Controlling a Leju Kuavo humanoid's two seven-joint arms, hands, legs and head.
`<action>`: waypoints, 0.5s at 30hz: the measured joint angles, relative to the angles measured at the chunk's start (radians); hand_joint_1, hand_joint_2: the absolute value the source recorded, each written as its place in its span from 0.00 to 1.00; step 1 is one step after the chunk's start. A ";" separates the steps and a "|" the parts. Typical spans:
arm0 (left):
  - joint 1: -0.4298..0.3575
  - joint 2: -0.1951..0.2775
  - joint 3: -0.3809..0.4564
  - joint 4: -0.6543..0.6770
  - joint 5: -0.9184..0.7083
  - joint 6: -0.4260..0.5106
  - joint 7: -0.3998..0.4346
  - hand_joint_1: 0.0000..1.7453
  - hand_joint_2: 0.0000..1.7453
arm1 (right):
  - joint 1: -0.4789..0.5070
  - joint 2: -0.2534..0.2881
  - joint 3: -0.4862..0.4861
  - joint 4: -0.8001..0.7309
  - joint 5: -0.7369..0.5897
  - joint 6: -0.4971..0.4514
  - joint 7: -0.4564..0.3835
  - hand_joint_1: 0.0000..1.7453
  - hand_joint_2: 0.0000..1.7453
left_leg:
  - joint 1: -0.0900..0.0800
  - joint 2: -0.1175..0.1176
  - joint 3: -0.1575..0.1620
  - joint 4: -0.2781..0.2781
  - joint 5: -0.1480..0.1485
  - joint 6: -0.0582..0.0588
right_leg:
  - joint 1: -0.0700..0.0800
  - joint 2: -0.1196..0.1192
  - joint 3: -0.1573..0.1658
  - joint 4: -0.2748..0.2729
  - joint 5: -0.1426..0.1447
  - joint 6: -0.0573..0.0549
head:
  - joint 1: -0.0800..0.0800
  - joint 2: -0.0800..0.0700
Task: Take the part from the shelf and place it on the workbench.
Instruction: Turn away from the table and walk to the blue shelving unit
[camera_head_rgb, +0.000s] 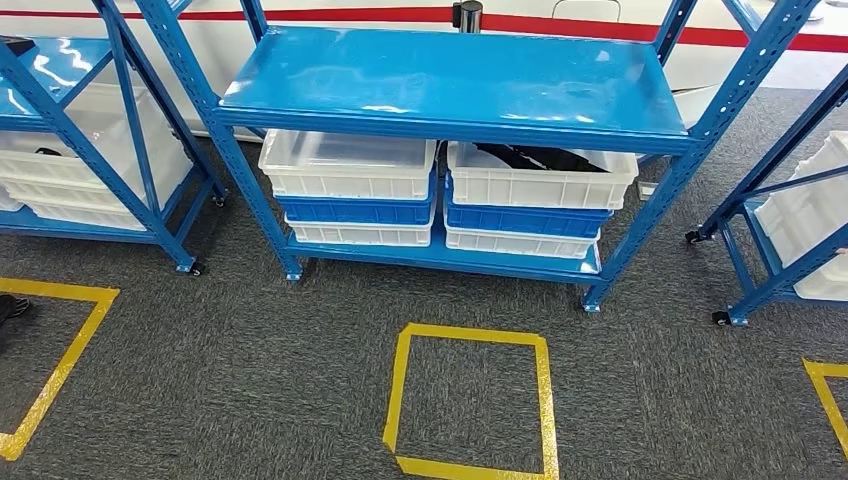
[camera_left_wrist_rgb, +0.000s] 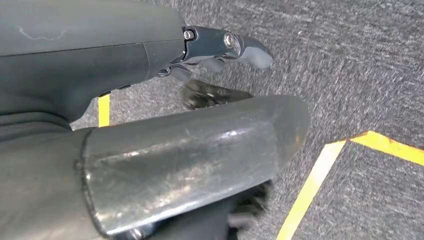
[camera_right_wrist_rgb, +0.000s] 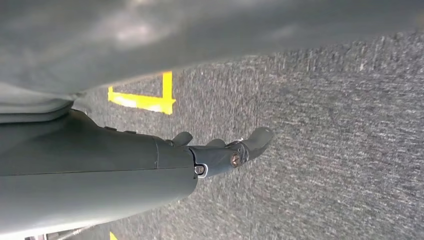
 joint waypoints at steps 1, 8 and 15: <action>0.001 0.000 0.000 0.000 0.000 0.000 0.001 0.00 0.00 | 0.001 0.000 0.000 0.000 -0.001 0.000 0.000 0.00 0.00 | 0.002 0.001 -0.012 -0.023 0.005 -0.002 | -0.001 0.002 0.016 0.000 -0.012 0.003 | 0.000 0.000; 0.002 0.001 0.000 0.001 0.000 0.000 0.002 0.00 0.00 | -0.003 0.003 0.000 0.000 -0.002 0.000 0.002 0.00 0.00 | -0.002 0.009 0.029 -0.241 0.226 0.032 | 0.004 0.004 0.096 -0.009 -0.070 0.050 | 0.000 0.000; 0.000 0.001 0.001 0.000 0.000 0.001 0.001 0.00 0.00 | -0.004 0.004 0.000 0.000 -0.002 0.000 0.002 0.00 0.00 | 0.000 -0.004 0.102 -0.268 0.184 0.063 | 0.003 0.003 -0.139 0.274 -0.140 0.053 | 0.005 0.000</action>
